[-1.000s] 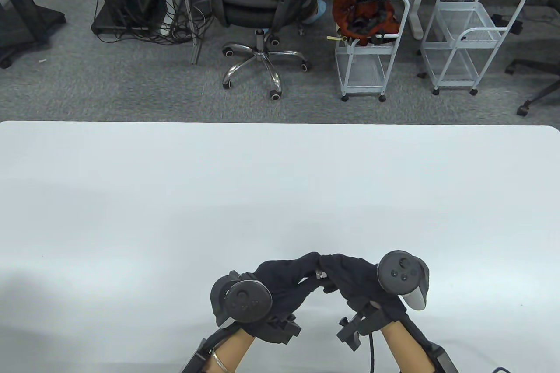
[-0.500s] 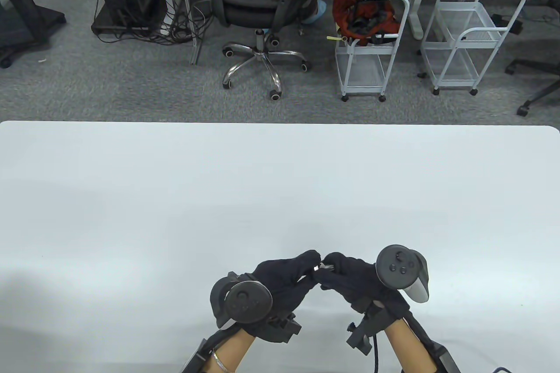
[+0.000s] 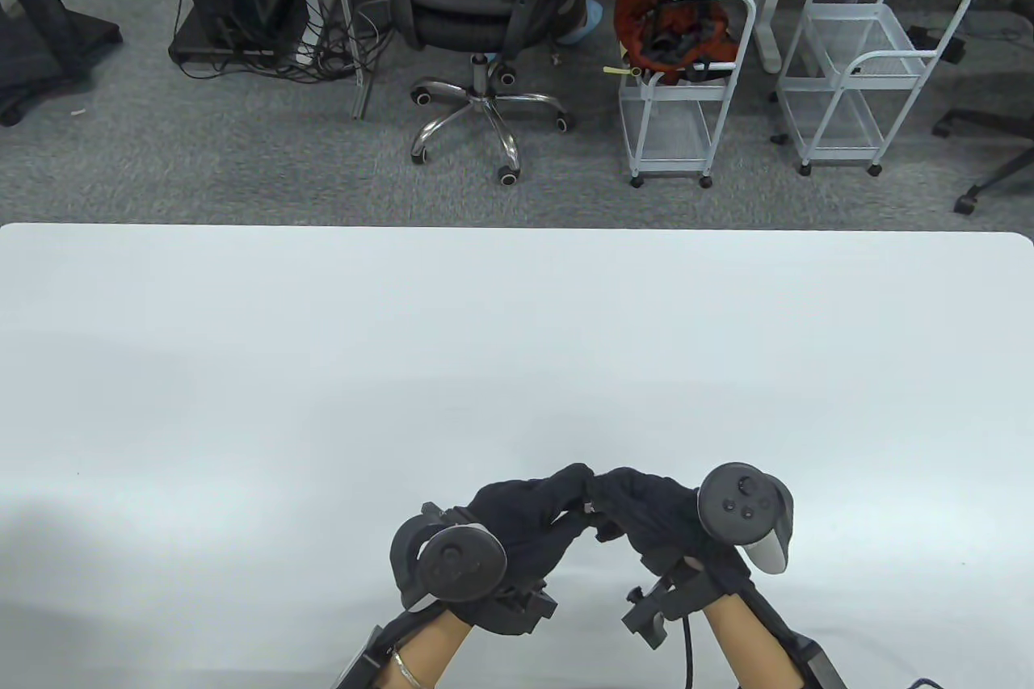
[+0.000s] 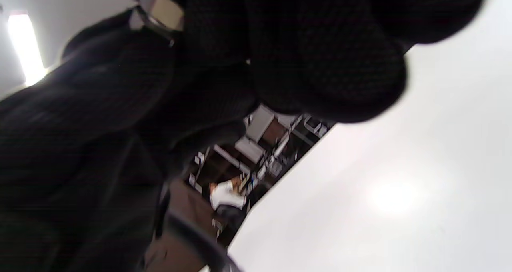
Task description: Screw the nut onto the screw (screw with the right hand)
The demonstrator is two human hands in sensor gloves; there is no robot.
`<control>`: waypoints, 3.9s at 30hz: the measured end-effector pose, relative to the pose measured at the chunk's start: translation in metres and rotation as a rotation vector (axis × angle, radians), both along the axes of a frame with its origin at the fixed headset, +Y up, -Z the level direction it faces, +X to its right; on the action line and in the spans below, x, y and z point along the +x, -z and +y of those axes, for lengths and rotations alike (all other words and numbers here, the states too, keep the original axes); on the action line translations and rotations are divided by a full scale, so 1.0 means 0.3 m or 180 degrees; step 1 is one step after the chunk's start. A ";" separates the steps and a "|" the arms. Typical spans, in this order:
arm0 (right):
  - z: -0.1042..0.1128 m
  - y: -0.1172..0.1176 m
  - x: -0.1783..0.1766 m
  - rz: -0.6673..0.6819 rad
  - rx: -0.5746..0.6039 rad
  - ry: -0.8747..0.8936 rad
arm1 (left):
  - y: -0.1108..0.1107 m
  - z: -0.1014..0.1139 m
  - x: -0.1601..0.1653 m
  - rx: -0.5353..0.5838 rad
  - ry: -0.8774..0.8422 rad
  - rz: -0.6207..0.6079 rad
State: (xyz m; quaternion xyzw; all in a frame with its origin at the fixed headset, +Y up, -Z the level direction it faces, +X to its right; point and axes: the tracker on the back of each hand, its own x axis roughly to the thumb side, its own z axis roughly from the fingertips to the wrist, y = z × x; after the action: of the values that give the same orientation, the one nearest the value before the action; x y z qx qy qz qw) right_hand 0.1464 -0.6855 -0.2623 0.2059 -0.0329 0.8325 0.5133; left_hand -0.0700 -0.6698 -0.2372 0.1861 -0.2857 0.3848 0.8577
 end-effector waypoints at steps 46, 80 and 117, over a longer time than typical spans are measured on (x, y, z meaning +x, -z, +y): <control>-0.006 0.007 0.004 0.0077 0.0050 -0.0003 | -0.002 -0.003 0.000 0.0046 0.0021 0.0039; -0.012 0.012 0.003 0.0118 -0.0045 0.0031 | 0.005 -0.010 -0.003 0.0031 0.0018 0.0005; -0.110 0.038 -0.097 0.0268 -0.0108 -0.2364 | 0.095 -0.071 -0.093 -0.0234 0.1119 0.0309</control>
State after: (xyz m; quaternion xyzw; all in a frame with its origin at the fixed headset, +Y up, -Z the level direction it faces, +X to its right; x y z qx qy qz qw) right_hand 0.1173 -0.7185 -0.2738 0.2293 0.0790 0.9532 0.1805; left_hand -0.0979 -0.6912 -0.2658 0.1202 -0.2579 0.2297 0.9308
